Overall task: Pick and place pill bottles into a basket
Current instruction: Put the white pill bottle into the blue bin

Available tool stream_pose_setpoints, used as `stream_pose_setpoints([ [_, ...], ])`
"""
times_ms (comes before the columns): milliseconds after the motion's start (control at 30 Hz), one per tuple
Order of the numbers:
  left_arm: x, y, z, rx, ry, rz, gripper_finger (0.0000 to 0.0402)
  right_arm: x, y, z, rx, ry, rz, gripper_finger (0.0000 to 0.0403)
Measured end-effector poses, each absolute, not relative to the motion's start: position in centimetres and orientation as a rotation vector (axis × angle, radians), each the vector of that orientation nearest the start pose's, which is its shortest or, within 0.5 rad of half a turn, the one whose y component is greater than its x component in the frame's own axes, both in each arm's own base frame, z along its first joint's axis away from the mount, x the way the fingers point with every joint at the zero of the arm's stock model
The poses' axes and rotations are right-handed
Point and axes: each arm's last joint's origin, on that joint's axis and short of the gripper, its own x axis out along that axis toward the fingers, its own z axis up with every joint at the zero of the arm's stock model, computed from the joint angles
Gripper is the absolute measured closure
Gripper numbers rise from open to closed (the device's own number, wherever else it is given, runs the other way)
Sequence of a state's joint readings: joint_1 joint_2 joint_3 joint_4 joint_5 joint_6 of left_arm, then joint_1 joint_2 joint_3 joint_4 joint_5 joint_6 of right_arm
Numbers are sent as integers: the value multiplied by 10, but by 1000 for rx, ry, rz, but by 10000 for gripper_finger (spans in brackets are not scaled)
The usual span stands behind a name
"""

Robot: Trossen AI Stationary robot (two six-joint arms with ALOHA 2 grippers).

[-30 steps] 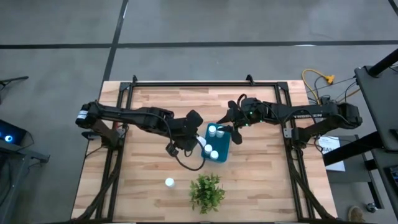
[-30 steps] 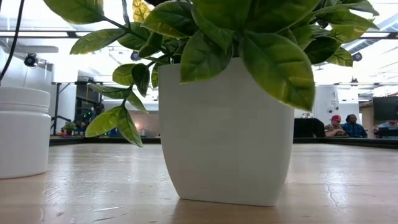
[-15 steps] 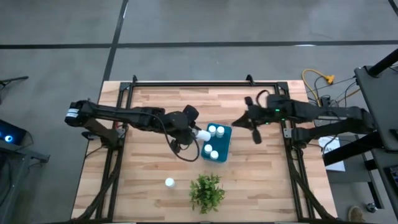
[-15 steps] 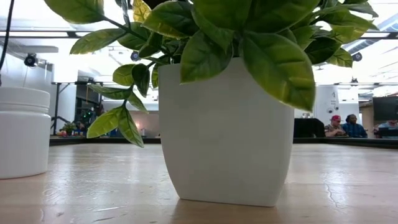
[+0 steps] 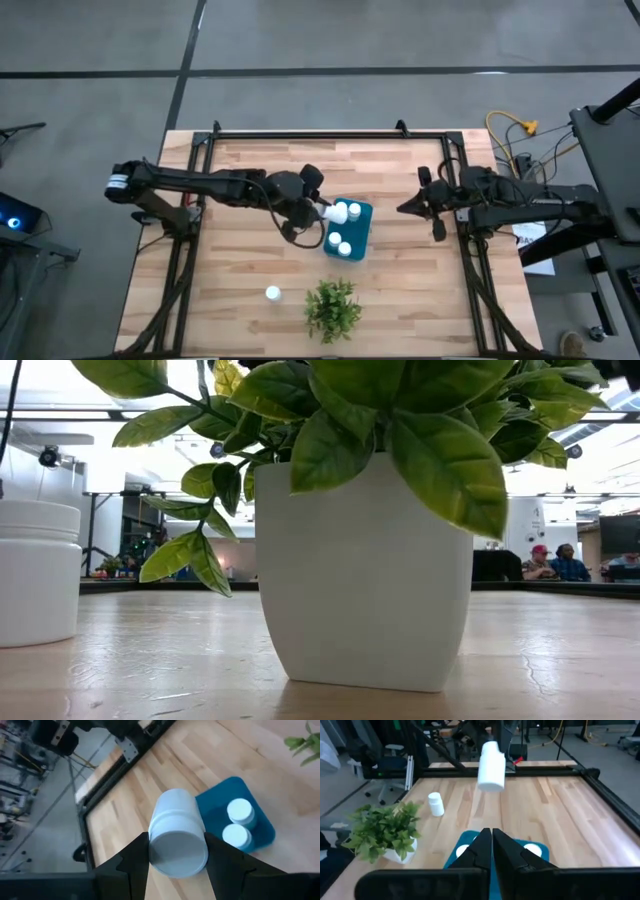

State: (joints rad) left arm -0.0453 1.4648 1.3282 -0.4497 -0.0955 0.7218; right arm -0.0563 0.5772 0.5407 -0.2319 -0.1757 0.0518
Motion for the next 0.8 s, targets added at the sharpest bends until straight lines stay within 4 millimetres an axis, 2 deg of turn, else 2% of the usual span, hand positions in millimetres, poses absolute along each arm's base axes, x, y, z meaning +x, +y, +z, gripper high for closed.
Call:
stream_pose_setpoints([
  [233, 340, -6, 325, 740, 610, -199, 255, 128, -2, 229, 125, 253, 95, 395],
  [367, 351, -6, 317, 765, 632, -216, 255, 124, -3, 211, 131, 208, 86, 395],
  [500, 360, -5, 318, 770, 631, -220, 255, 120, -2, 200, 132, 159, 88, 394],
  [800, 360, 0, 316, 749, 662, -230, 255, 115, -2, 193, 157, 144, 91, 394],
])
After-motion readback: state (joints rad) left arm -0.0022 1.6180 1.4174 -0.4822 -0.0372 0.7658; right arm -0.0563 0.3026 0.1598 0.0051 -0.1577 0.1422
